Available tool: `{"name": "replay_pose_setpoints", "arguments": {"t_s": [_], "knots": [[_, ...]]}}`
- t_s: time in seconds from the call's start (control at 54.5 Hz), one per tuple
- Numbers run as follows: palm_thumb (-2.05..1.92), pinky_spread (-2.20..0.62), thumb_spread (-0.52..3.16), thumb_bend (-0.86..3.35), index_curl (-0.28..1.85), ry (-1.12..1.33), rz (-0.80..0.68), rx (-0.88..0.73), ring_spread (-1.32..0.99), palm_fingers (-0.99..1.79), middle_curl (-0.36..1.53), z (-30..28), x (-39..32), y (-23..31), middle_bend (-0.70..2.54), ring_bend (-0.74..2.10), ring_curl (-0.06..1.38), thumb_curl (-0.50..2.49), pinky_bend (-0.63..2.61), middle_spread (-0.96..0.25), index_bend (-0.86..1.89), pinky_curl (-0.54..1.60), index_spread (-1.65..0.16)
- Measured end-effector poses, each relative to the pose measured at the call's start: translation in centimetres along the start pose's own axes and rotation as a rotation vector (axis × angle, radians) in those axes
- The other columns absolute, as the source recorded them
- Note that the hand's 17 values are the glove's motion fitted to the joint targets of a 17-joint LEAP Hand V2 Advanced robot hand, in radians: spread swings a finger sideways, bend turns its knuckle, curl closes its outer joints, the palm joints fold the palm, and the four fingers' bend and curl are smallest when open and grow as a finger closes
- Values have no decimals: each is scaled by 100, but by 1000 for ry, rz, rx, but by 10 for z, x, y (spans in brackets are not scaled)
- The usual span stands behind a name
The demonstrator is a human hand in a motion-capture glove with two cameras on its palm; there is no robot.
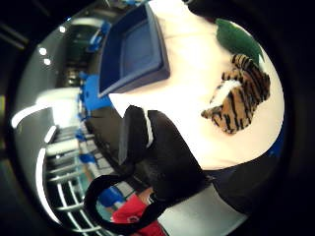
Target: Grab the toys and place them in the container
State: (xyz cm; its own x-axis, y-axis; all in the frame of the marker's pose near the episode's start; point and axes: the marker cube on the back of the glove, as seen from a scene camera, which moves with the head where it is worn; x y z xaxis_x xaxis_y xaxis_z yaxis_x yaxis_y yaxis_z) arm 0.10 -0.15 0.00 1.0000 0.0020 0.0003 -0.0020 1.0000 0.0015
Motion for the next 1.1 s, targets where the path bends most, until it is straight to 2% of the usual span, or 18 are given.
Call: {"name": "replay_pose_setpoints", "arguments": {"t_s": [0.147,0.367,0.697,0.789,0.973,1.101], "knots": [[-8,2,85,-6,11,-7,-1,-4,-4,-3,9,4,6,-5,18,16,2,2,53,-9,20,16,-26],[-9,3,112,-6,19,-39,-17,6,-5,-6,16,15,14,-1,18,17,6,6,55,-11,19,22,-32],[-11,9,111,-8,24,-25,-27,-9,-2,-7,18,47,12,-6,13,18,9,10,100,-10,17,36,-36],[-9,10,110,-7,25,8,10,-25,0,-10,18,50,10,-10,13,16,10,11,108,-9,16,39,-36],[-8,11,108,-6,26,59,63,-77,2,-13,19,61,18,-20,13,17,11,14,119,-7,15,41,-36],[-6,9,108,-5,25,76,98,-121,2,-7,18,71,27,-29,11,31,16,15,121,-5,14,41,-37]]}}
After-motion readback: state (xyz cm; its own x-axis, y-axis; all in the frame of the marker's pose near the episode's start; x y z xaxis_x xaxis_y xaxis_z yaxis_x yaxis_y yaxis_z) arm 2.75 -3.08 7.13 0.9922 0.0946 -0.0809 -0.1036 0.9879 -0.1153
